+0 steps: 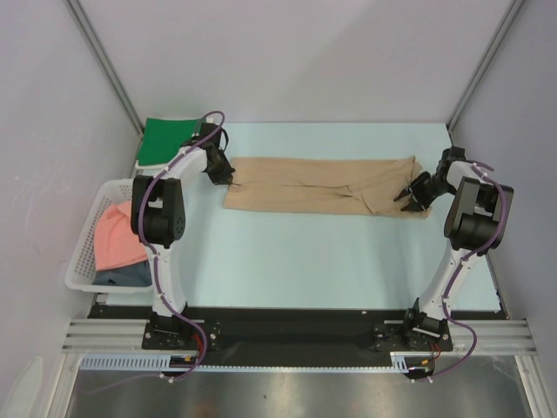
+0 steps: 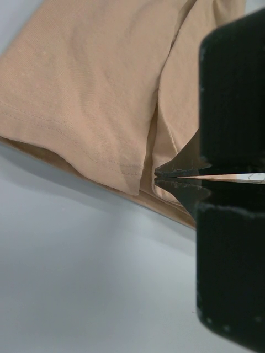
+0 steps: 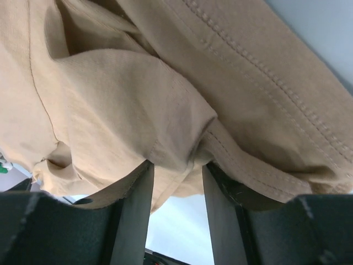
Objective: Fold and stack the t-shirts
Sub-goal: Fold the tshirt
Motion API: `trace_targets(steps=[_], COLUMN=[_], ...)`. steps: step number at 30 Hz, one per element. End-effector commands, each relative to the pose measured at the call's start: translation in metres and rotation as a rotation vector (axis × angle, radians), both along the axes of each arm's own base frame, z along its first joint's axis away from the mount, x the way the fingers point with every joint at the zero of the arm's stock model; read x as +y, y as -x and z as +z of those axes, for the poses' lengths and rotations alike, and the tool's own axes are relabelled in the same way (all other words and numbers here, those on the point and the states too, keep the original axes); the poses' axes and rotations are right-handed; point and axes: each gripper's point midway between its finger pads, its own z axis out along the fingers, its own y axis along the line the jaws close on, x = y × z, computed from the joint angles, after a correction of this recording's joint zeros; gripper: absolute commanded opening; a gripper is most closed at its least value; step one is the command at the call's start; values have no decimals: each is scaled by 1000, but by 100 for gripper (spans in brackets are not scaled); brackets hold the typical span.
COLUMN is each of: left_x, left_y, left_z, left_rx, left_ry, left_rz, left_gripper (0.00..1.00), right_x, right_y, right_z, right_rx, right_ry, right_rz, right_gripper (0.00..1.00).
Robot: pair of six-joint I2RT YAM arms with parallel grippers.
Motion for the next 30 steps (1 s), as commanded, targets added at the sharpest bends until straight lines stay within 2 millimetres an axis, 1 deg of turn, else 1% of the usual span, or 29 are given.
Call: trace_targets(steps=[1,5,11,13,14,15,18,22,23,25,30], left_x=[0,0,0,-1,-1,-2,-2,-1,-1,-2,-2], left_y=[-10,-9,-11,-11,-12,-12,-12,-11,-11,-11,-12], left_z=[30,30,32,31,31,30,31,30,28,29,29], left_rx=[-75,-74,-81,-80,-82,-79,-82,-79,-76,-77,-80], left_ry=[9,8,10,11,13,16,17,14,15,17,18], left_rz=[-21,-19,-21,-21,-22,-22,-22,-22,-23,-24,-25], left_gripper=[0,0,0,0,0,0,0,0,0,0,0], right_x=[-1,-1,-1,-1,0,1,0,-1,0,0,6], right_y=[-20,-25,-35,-36,-36,-36,-36,-37,-38,-38,-36], right_z=[7,6,20,20,19,19,23,29,28,25,28], right_rx=[-64,-69,-114,-110,-105,-101,-98,-111,-109,-98,-91], right_ry=[-14,-20,-23,-31,-39,-42,-34,-27,-31,-37,-48], right_rz=[-1,-15,-30,-31,-32,-30,-33,-32,-31,-29,-21], right_gripper=[46,44,39,32,26,26,26,29,34,37,36])
